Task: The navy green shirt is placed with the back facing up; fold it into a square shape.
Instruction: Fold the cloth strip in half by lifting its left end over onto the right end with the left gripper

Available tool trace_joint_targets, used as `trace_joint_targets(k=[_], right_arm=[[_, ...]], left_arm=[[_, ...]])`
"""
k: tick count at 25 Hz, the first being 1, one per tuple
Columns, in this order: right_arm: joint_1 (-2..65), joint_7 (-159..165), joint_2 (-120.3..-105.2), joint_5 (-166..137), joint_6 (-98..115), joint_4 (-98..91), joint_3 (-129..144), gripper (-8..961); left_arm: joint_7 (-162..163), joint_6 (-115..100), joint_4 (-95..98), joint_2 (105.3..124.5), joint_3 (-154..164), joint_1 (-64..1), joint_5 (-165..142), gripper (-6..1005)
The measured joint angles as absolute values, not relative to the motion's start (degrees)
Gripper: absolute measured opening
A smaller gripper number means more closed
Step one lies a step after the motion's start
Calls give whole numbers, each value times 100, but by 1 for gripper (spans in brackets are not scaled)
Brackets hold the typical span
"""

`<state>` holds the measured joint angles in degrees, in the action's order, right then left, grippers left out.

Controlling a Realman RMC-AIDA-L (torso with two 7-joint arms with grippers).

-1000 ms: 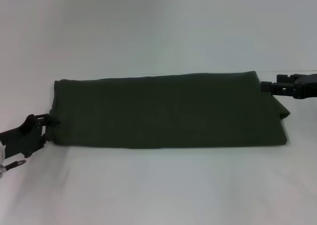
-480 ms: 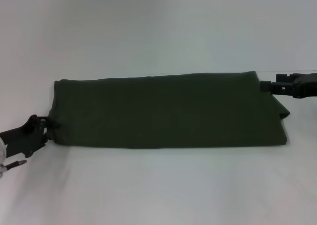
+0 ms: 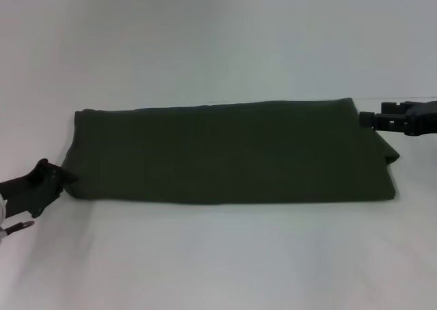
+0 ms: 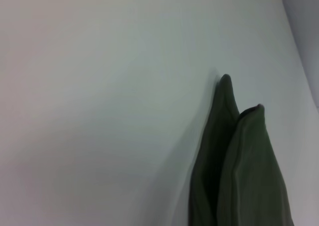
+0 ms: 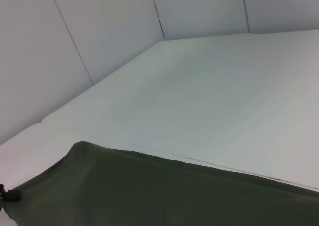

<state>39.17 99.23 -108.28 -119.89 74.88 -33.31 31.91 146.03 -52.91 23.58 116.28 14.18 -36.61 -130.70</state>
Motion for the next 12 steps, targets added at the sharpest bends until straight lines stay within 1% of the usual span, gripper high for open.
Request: trace_joint_targets(k=[2, 7, 12], right_arm=[[3914, 9922, -10827, -11988, 7488, -3331, 3190, 797], [3911, 9919, -10837, -11988, 7463, -3331, 3191, 797], [3903, 9954, -10846, -11988, 7453, -3331, 3193, 797]], left_arm=[[14603, -5292, 2391, 11628, 1416, -3651, -13070, 58], [14607, -5499, 2634, 11592, 1424, -3537, -13070, 60], [14686, -5900, 3155, 11515, 1384, -3213, -13103, 60]])
